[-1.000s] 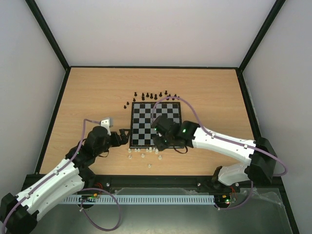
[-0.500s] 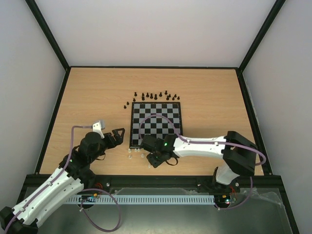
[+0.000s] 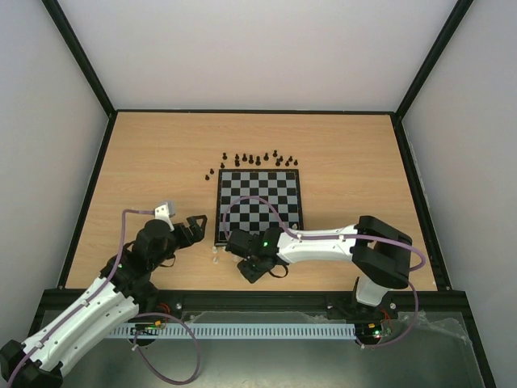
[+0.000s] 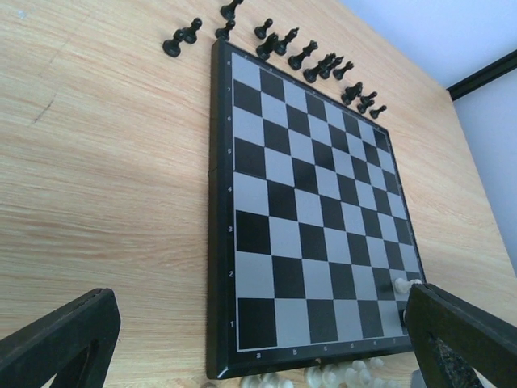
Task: Set up the chess pieces on the board
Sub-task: Pick up the chess piece at the center of the board.
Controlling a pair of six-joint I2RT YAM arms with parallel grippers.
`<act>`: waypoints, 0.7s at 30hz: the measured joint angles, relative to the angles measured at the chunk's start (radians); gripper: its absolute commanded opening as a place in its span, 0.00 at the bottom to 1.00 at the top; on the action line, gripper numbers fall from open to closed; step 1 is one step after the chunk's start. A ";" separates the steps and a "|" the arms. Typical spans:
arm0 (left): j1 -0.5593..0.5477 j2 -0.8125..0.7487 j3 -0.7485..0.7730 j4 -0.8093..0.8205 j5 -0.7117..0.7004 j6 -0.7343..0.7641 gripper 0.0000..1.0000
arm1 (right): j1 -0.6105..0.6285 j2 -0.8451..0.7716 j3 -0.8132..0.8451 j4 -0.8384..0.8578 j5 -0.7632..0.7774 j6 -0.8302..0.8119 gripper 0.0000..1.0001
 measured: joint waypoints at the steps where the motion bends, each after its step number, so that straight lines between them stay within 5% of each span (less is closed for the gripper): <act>1: 0.000 0.002 -0.005 0.001 0.000 0.000 1.00 | 0.000 0.000 0.004 0.000 0.001 0.000 0.38; 21: 0.000 0.060 -0.027 0.029 0.002 -0.004 1.00 | 0.031 -0.021 0.016 0.013 -0.019 -0.005 0.38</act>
